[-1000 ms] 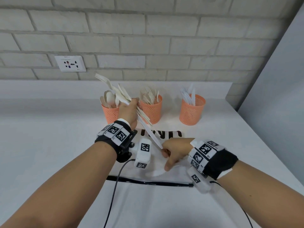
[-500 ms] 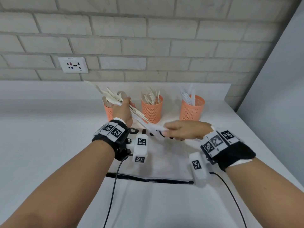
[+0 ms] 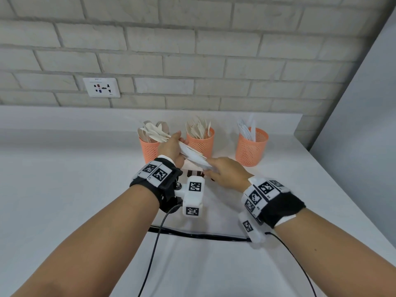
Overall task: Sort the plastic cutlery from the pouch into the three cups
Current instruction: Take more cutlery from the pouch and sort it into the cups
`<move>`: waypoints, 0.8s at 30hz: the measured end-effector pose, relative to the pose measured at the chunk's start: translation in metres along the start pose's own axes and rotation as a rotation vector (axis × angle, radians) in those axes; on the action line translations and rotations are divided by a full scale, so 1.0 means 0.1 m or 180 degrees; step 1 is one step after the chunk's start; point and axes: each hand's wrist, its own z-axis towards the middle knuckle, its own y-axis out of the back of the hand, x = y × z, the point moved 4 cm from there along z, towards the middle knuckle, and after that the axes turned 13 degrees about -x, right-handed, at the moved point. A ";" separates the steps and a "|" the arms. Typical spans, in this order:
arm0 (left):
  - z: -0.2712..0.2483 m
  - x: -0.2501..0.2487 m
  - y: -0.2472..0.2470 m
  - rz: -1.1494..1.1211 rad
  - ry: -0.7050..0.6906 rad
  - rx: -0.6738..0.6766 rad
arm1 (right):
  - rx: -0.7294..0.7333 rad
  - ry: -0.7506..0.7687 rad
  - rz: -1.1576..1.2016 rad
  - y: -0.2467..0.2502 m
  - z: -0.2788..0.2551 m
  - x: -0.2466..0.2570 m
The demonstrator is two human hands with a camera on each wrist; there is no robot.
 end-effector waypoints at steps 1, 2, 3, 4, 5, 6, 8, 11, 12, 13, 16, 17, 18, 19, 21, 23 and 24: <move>0.01 0.02 0.01 0.0060 0.0018 -0.0023 | 0.0208 -0.0062 0.0120 0.01 -0.02 -0.03; 0.01 0.04 0.01 0.0135 0.0048 -0.0031 | 0.0375 -0.0160 0.0313 0.03 -0.05 -0.06; 0.01 0.06 0.01 0.0215 0.0086 -0.0035 | 0.0497 -0.0285 0.0510 0.04 -0.07 -0.09; 0.01 0.08 0.02 0.0268 0.0126 -0.0045 | 0.0579 -0.0411 0.0663 0.06 -0.10 -0.12; 0.01 0.10 0.01 0.0288 0.0159 -0.0063 | 0.0659 -0.0538 0.0797 0.06 -0.13 -0.15; 0.01 0.10 0.01 0.0277 0.0176 -0.0076 | 0.0766 -0.0666 0.0957 0.06 -0.16 -0.19; 0.00 0.09 -0.01 0.0235 0.0184 -0.0069 | 0.1042 -0.0884 0.1385 0.05 -0.22 -0.26; 0.01 0.07 -0.02 0.0242 0.0117 -0.0093 | 0.1204 -0.0909 0.1777 0.05 -0.27 -0.29; 0.01 0.07 -0.03 0.0255 0.0075 -0.0094 | 0.1155 -0.0875 0.1878 0.04 -0.27 -0.28; 0.01 0.08 -0.05 0.0294 0.0036 -0.0081 | 0.1080 -0.0865 0.1969 0.02 -0.27 -0.26; -0.05 0.11 -0.10 0.0332 -0.0147 -0.0067 | 0.0928 -0.0968 0.2136 -0.03 -0.26 -0.26; -0.07 0.11 -0.11 0.0358 -0.0256 -0.0078 | 0.0946 -0.1028 0.2155 -0.04 -0.27 -0.29; -0.07 0.09 -0.12 0.0395 -0.0347 -0.0079 | 0.0992 -0.1099 0.2155 -0.04 -0.28 -0.33; -0.06 0.07 -0.13 0.0414 -0.0407 -0.0080 | 0.1075 -0.1154 0.2149 -0.03 -0.30 -0.38; 0.01 0.02 -0.11 0.0292 -0.0422 -0.0113 | 0.1371 -0.1215 0.2189 0.00 -0.37 -0.49; 0.07 -0.01 -0.09 0.0149 -0.0402 -0.0171 | 0.1677 -0.1269 0.2287 0.05 -0.44 -0.58; 0.08 0.00 -0.08 0.0164 -0.0376 -0.0159 | 0.1720 -0.1291 0.2353 0.08 -0.45 -0.62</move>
